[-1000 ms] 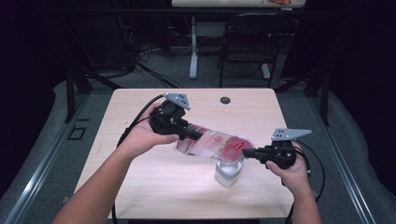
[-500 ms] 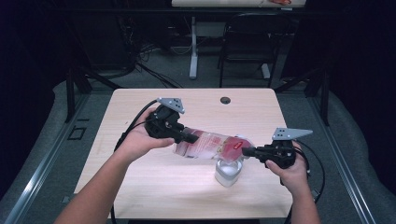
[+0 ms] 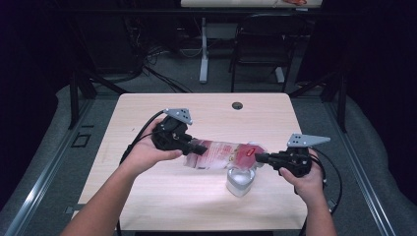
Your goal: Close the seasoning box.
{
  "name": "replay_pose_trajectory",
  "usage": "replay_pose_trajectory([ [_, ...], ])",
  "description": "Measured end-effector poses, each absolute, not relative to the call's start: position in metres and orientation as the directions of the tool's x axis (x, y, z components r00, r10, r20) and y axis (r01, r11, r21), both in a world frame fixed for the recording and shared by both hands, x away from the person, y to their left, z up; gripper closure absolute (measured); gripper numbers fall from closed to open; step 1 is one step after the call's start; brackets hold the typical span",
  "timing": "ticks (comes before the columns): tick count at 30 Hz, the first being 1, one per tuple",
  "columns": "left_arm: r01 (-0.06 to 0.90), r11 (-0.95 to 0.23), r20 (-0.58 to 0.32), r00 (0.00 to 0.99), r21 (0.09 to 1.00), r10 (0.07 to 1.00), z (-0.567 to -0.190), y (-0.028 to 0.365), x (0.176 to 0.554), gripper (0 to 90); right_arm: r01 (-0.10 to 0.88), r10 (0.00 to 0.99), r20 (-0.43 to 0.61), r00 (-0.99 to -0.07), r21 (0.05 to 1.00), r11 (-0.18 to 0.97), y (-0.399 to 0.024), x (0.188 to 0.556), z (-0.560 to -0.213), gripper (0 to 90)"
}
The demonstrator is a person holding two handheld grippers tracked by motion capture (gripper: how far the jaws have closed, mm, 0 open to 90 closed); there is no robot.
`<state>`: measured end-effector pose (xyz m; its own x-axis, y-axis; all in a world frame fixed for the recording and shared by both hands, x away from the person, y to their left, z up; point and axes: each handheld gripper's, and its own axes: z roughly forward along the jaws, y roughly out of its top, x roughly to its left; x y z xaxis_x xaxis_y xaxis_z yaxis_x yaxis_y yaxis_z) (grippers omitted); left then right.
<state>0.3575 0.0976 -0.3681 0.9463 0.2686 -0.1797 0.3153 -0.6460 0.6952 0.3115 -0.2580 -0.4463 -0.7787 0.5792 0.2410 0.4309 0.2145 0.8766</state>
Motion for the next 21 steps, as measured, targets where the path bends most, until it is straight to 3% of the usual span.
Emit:
replay_pose_trajectory([
  [21, 0.353, -0.608, -0.216, 0.933, 0.711, 0.288, -0.387, 0.111, 0.357, 75.6, 0.405, 0.586, 0.224, -0.778, 0.893, 0.196, -0.252, 0.309, -0.442, 88.8],
])
